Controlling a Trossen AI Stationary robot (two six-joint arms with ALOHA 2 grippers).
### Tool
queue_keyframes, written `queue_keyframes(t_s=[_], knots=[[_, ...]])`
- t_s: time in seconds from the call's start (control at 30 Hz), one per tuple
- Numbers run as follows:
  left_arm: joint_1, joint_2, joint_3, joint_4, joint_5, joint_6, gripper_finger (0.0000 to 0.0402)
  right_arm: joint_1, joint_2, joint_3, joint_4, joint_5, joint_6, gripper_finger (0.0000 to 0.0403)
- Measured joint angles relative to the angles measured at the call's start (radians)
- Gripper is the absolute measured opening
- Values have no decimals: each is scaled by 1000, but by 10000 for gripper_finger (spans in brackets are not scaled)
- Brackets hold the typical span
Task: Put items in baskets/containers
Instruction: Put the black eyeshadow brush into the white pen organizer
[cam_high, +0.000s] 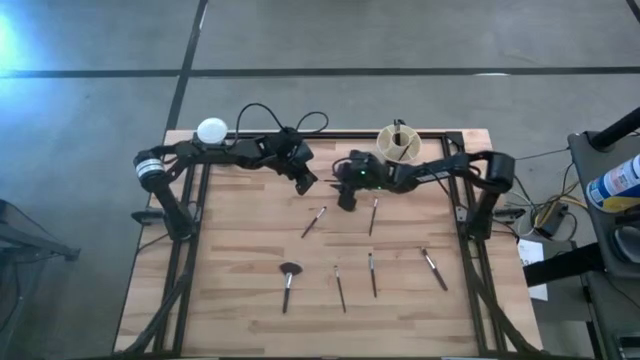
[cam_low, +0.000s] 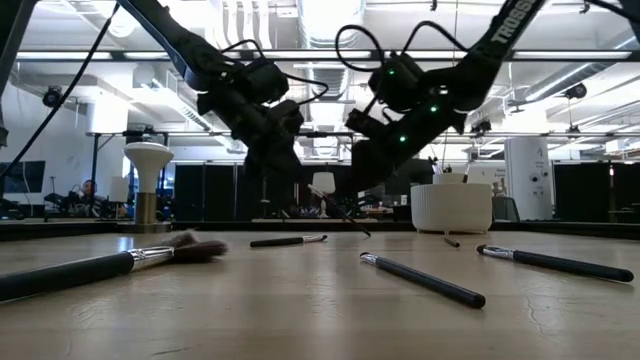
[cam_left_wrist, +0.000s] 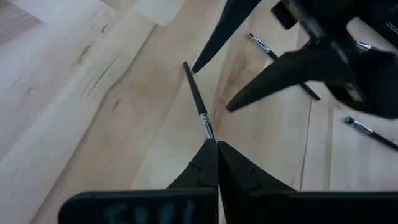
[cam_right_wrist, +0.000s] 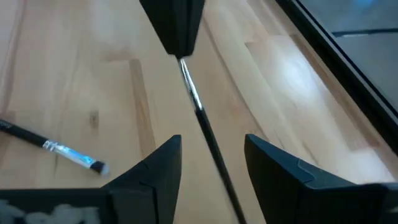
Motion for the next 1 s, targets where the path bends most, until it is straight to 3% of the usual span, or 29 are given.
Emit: queue_keyframes(t_s=[0.27, 0.53, 0.77, 1.0], knots=[[-2, 1, 0, 5, 0, -1, 0, 0, 114, 142, -75, -51, -65, 141], [-2, 1, 0, 8, -6, -2, 0, 0, 128, 180, -118, -49, -61, 24], [-1, -18, -6, 62, -38, 0, 20, -3, -31, 59, -95, -3, -40, 13], [-2, -43, -169, 556, -21, -74, 41, -15, -355, -173, -20, 162, 26, 11]])
